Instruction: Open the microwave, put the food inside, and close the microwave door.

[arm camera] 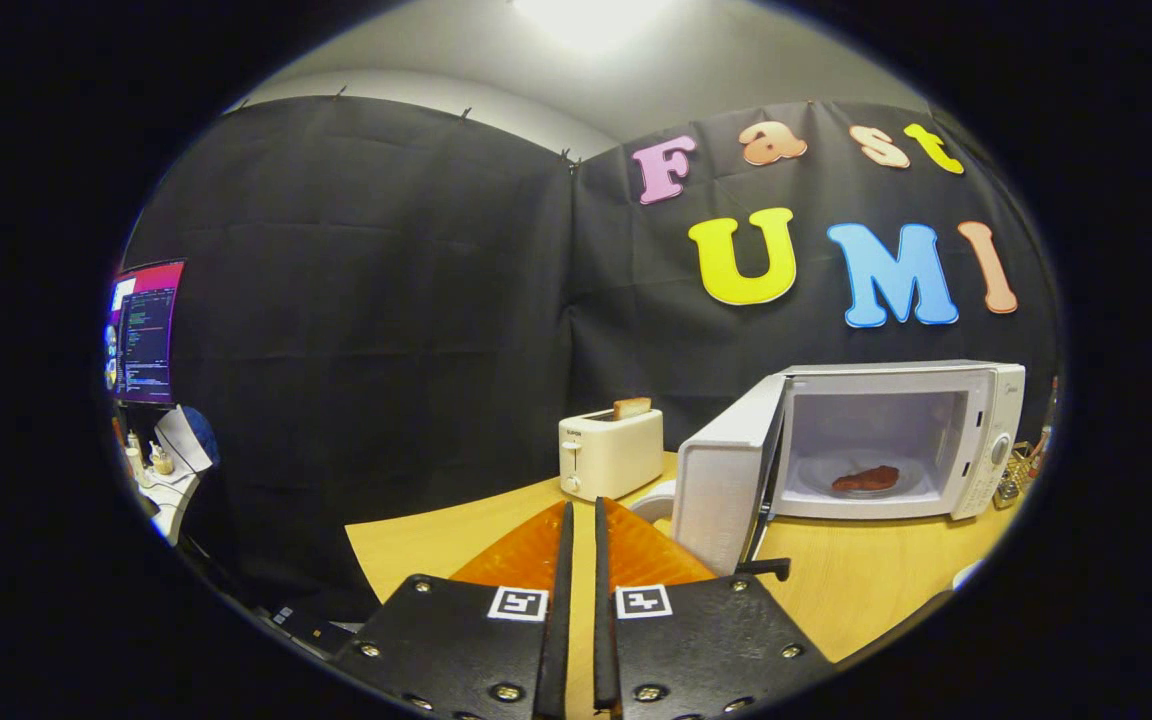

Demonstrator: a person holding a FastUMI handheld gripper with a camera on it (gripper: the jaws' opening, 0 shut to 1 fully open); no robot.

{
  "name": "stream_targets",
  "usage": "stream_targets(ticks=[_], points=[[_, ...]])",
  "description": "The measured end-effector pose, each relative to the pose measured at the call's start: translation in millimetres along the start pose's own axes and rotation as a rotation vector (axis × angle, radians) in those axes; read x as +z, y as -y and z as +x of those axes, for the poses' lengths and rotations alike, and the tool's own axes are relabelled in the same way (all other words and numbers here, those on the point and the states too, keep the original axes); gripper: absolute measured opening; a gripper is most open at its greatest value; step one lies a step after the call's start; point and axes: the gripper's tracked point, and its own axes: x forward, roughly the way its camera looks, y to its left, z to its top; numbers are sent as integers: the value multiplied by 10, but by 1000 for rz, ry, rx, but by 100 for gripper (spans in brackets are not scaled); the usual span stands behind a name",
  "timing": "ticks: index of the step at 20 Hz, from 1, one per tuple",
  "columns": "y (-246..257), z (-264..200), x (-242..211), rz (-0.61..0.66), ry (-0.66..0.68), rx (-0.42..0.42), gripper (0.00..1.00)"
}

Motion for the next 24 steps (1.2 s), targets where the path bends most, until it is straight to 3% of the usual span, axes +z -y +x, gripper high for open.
stream_targets(ticks=[2,11,15,24], points=[[40,100,-164,18,-25,2,1],[539,-230,-158,8,-20,-138,1],[976,-342,-186,6,-37,-202,1],[2307,-397,-163,0,-62,-437,1]])
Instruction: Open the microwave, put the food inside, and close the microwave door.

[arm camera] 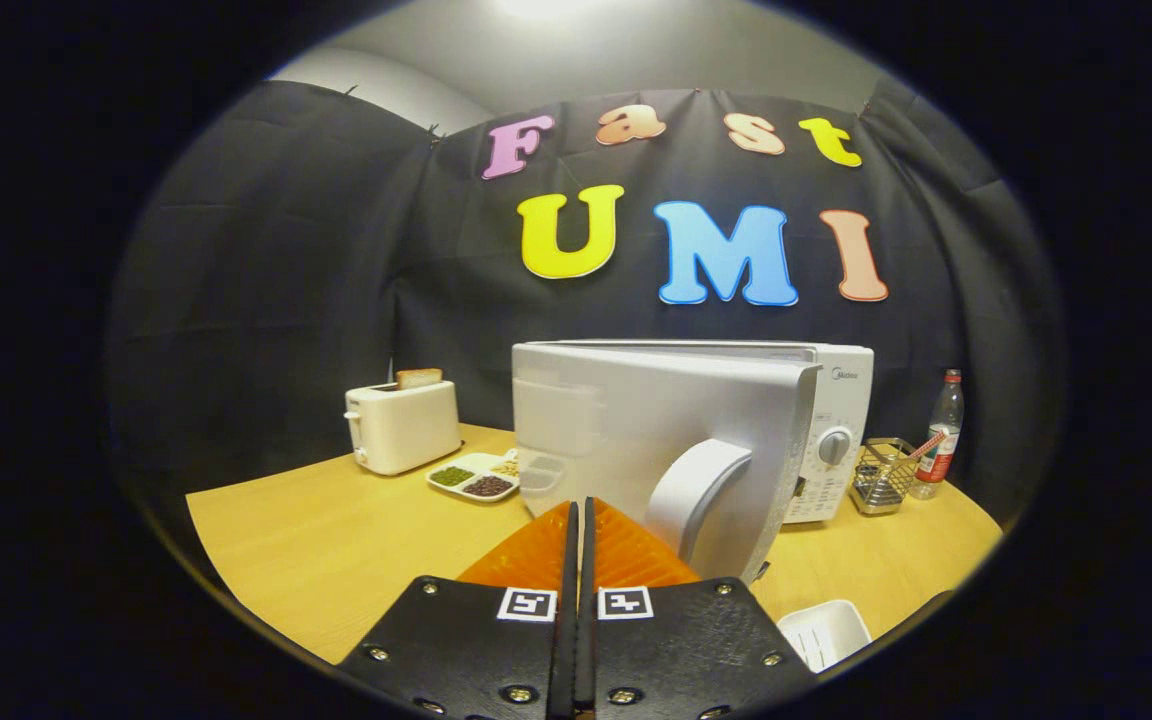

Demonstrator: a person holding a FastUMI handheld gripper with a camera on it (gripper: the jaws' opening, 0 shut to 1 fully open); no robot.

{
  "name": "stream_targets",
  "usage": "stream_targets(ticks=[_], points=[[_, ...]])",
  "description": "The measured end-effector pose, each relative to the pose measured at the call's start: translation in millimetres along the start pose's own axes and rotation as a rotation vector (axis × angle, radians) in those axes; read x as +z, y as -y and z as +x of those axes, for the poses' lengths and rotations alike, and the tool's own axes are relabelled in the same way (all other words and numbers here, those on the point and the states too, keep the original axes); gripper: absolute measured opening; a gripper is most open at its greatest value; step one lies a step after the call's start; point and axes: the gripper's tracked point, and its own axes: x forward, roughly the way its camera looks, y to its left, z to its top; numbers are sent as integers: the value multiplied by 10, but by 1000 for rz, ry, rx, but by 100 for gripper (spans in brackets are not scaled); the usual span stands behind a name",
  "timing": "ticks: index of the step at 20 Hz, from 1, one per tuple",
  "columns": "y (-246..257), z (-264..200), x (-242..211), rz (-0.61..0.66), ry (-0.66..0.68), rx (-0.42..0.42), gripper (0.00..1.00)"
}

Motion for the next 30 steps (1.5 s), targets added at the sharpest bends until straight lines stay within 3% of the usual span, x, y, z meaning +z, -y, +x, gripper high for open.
stream_targets(ticks=[9,20,23,28,30], points=[[800,677,44,-24,-35,-158,1],[1214,1421,14,-68,-54,-271,1],[1235,1489,38,-157,-17,-305,1],[1259,1502,-3,-128,-54,-293,3],[1236,1424,-36,-58,-86,-261,2]])
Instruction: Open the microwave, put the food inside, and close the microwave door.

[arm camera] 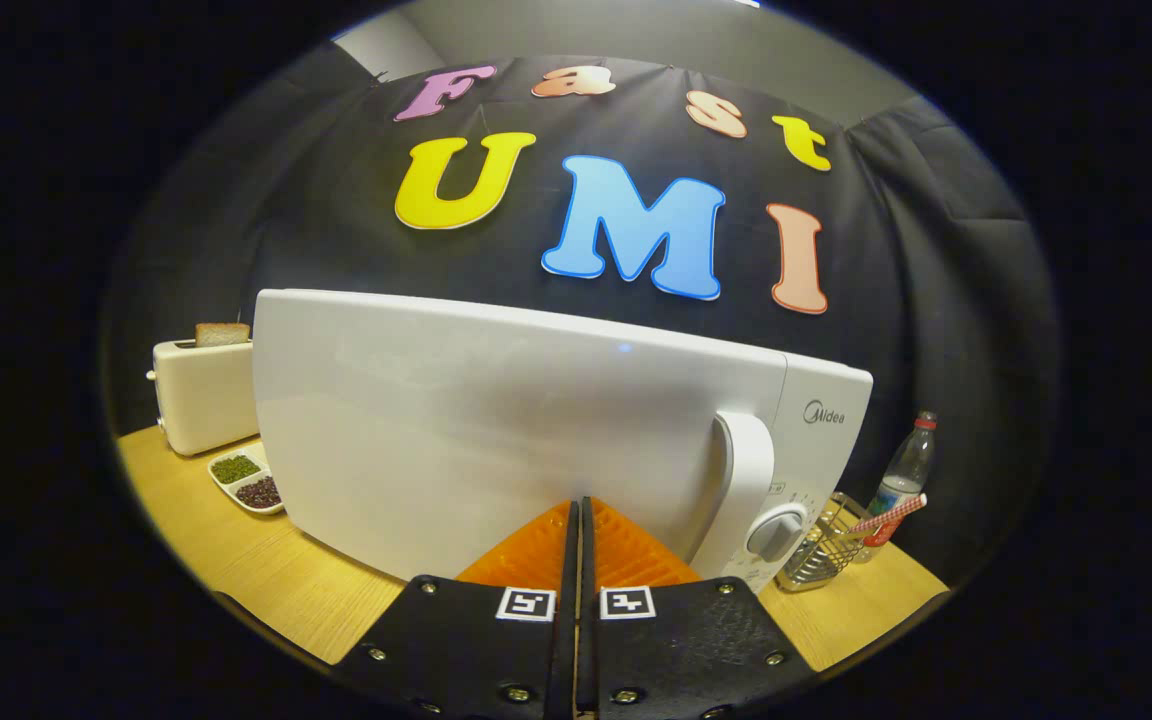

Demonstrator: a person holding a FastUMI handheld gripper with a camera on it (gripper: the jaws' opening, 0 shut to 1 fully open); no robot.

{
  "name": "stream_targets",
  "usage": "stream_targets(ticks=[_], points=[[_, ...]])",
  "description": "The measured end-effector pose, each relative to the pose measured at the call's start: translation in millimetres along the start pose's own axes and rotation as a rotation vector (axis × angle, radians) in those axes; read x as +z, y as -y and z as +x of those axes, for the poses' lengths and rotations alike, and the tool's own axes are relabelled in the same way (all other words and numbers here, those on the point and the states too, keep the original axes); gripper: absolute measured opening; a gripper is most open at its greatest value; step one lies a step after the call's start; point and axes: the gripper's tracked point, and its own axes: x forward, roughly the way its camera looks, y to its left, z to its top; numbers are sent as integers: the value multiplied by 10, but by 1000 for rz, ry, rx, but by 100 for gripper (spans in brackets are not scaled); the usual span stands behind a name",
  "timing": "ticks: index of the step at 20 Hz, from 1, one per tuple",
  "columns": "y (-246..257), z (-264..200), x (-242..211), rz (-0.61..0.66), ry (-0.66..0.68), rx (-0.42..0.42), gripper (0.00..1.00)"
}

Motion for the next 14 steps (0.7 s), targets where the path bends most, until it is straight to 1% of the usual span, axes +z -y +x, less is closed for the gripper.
stream_targets(ticks=[4,7,11,14], points=[[86,-602,196,47,60,43,2],[139,-1176,269,92,76,94,2],[335,-1917,394,98,109,104,2],[394,-2516,582,133,130,156,2]])
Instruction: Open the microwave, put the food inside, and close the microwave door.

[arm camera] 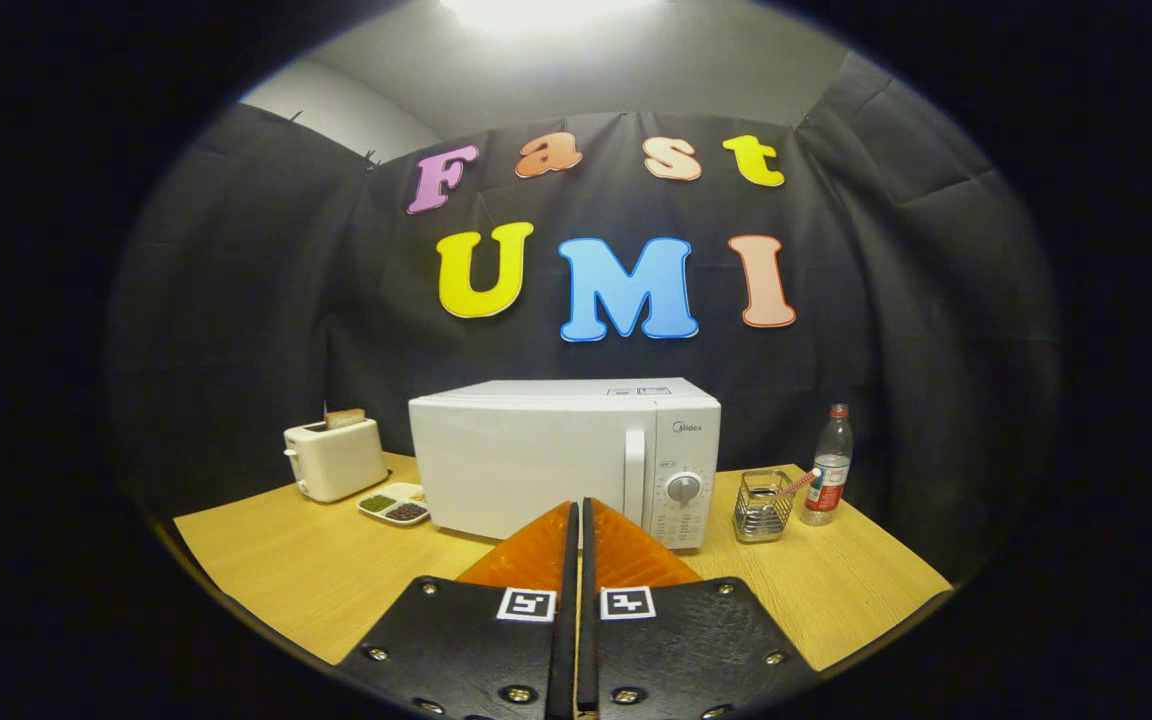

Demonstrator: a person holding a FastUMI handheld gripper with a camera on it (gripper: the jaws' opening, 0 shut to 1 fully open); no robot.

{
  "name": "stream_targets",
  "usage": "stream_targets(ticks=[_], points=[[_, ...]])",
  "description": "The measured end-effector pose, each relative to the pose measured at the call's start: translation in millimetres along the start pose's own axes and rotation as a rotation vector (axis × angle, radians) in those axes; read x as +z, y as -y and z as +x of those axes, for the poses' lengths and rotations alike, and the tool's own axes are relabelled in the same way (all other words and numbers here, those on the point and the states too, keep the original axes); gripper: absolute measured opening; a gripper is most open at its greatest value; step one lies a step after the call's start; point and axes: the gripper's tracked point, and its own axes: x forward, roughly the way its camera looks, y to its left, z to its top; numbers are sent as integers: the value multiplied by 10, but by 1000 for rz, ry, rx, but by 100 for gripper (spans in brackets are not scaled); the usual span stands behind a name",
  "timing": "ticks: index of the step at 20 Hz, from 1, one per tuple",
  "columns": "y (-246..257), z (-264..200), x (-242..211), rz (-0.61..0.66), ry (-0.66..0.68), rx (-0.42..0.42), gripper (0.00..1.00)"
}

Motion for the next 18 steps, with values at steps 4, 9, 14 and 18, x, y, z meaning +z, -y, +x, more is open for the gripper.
stream_targets(ticks=[4,9,14,18], points=[[105,-648,391,-51,58,14,2],[232,-989,679,-83,101,13,2],[303,-1002,703,-52,85,29,2],[350,-994,681,-44,57,31,9]])
